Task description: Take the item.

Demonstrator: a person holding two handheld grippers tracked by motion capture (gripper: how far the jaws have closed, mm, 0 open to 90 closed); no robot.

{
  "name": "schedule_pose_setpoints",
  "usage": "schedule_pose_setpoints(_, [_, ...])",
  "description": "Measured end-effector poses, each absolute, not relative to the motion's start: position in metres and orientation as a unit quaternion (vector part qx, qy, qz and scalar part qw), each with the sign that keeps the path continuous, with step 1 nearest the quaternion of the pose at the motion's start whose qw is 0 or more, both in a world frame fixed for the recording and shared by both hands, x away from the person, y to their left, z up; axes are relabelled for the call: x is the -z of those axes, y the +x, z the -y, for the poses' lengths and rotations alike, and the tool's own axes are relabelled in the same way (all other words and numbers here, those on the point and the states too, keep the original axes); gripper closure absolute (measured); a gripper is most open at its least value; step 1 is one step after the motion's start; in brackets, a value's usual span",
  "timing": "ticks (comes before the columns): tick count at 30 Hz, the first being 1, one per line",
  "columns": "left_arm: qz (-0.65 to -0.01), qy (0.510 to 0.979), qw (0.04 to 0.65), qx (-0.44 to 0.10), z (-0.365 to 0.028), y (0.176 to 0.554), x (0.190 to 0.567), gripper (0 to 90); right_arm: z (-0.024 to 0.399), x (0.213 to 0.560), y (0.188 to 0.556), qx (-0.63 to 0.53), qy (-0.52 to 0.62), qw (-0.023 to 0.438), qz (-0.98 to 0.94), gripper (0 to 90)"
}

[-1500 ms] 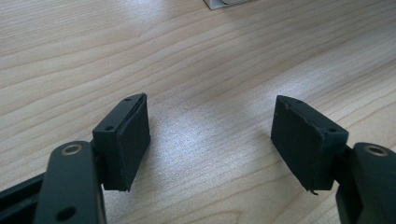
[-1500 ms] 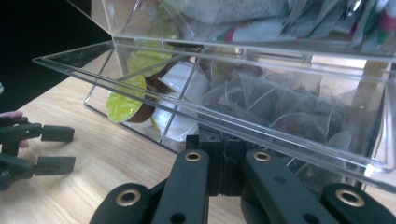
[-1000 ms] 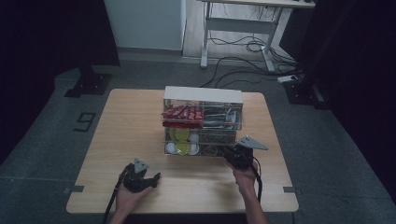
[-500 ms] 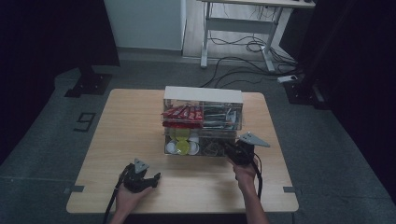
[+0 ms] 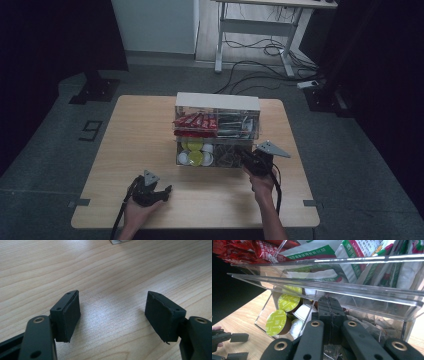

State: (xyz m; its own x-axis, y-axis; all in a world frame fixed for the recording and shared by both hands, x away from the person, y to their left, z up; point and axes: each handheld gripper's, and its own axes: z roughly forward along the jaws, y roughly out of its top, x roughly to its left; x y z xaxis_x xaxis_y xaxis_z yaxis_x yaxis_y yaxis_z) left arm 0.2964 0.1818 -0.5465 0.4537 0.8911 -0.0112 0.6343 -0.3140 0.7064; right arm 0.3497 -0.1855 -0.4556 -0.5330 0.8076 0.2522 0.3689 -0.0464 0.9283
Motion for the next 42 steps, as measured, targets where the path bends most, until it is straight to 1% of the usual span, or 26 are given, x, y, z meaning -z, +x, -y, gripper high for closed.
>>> schedule_pose_setpoints(6, [-0.488, 0.784, 0.33, -0.197, -0.182, 0.296, 0.544, 29.4, 0.187, 0.455, 0.348, -0.573, 0.444, 0.193, -0.662, 89.4])
schedule_pose_setpoints(12, [-0.487, 0.771, 0.357, -0.203, -0.184, 0.294, 0.529, 30.1, 0.188, 0.455, 0.348, -0.572, 0.444, 0.197, -0.661, 89.4])
schedule_pose_setpoints(16, [-0.49, 0.766, 0.363, -0.204, -0.182, 0.294, 0.522, 30.3, 0.189, 0.456, 0.348, -0.571, 0.443, 0.198, -0.662, 89.4])
schedule_pose_setpoints(29, [-0.505, 0.741, 0.382, -0.224, -0.176, 0.299, 0.499, 30.4, 0.189, 0.459, 0.353, -0.575, 0.443, 0.185, -0.662, 89.4])
schedule_pose_setpoints(42, [-0.491, 0.742, 0.395, -0.228, -0.153, 0.307, 0.482, 30.6, 0.19, 0.458, 0.352, -0.577, 0.441, 0.186, -0.662, 89.4])
